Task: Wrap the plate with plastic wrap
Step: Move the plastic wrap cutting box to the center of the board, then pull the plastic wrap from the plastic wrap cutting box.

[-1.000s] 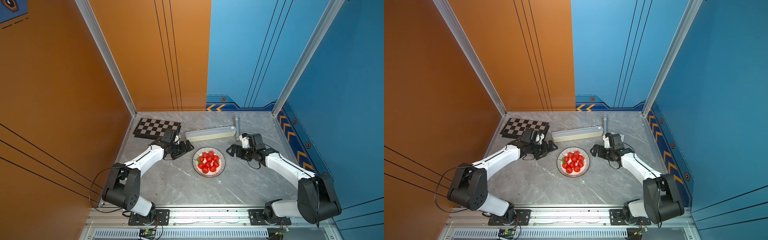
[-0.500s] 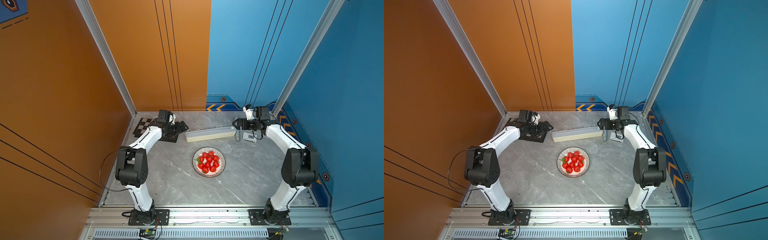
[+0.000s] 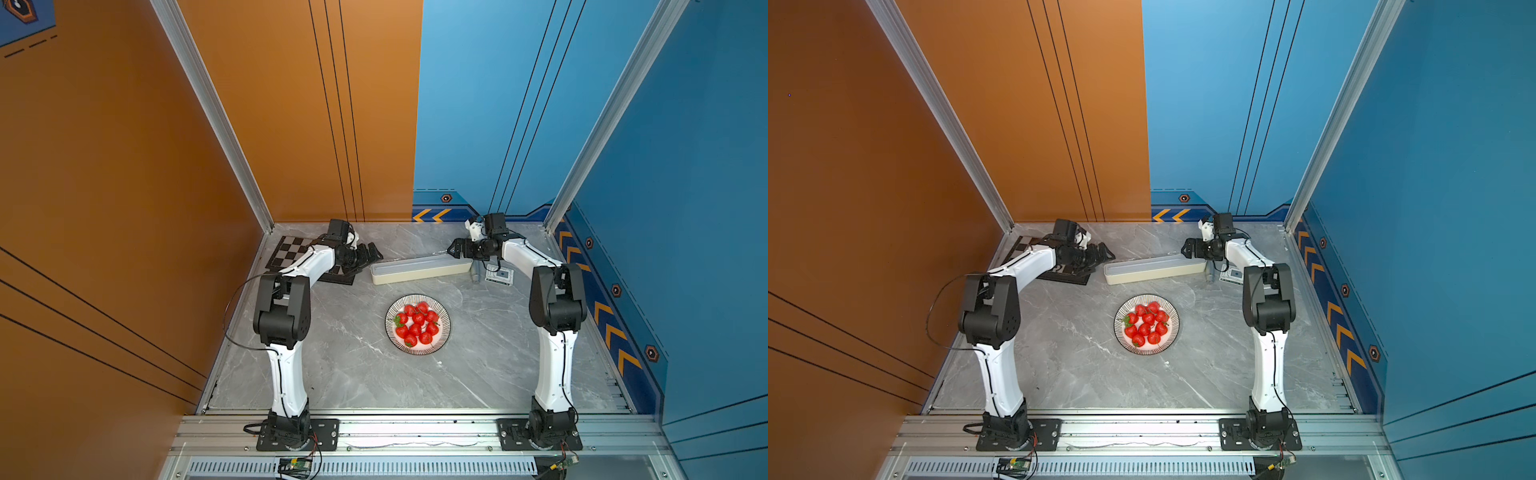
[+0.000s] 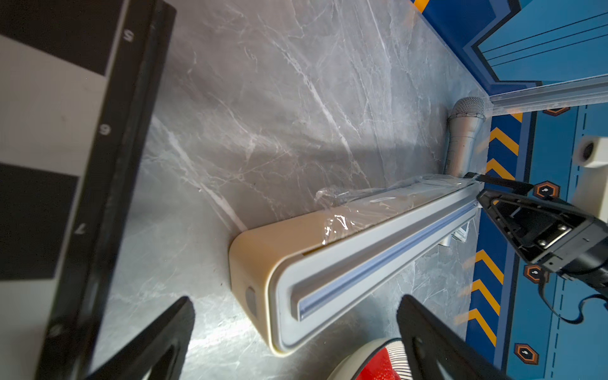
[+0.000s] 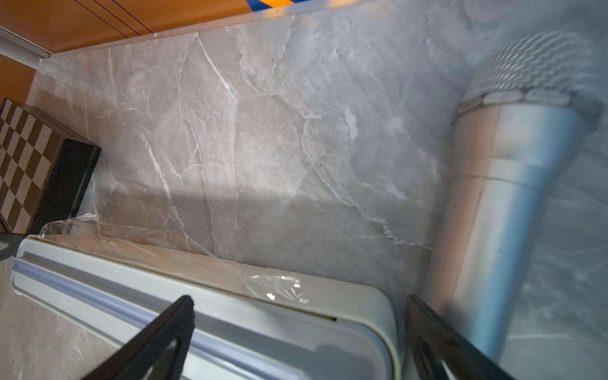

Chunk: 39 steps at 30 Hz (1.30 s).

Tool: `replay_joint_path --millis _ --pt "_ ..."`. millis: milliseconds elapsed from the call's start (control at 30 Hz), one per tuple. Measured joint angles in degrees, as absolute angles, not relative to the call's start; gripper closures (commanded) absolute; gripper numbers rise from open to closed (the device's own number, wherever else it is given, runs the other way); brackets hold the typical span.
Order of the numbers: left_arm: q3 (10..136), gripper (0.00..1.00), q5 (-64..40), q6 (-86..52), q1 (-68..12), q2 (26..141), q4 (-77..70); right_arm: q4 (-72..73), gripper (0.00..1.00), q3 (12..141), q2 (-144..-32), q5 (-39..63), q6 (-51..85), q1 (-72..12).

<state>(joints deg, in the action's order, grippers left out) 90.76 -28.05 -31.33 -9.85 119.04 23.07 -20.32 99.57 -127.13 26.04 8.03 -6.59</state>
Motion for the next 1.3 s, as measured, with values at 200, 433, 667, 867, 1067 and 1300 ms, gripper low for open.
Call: replay_joint_path --millis 200,433,667,867,1067,1300 --pt "91.6 0.02 -29.9 -31.5 -11.2 121.0 23.4 -19.2 0.00 95.7 -125.7 27.4 9.0 -6.9" --pt "88.2 0.03 -30.2 -31.4 -11.5 118.8 23.4 -18.4 0.00 86.1 -118.3 27.9 9.5 -7.5" --pt "81.6 0.02 -29.6 -31.3 -11.6 112.2 24.1 -17.3 0.00 79.4 -110.7 28.4 10.4 -9.9" --pt "81.6 0.03 -29.2 -29.7 -9.3 109.7 23.9 -17.0 0.00 78.9 -109.8 28.3 9.5 -8.6" --pt "88.8 0.10 -31.2 -24.1 -7.1 113.4 27.7 -18.0 0.00 78.9 -109.8 28.4 4.2 -6.0" --pt "98.5 0.12 -36.2 -16.1 -7.5 122.0 33.1 -20.9 0.00 78.9 -109.8 30.3 -0.7 -5.9"
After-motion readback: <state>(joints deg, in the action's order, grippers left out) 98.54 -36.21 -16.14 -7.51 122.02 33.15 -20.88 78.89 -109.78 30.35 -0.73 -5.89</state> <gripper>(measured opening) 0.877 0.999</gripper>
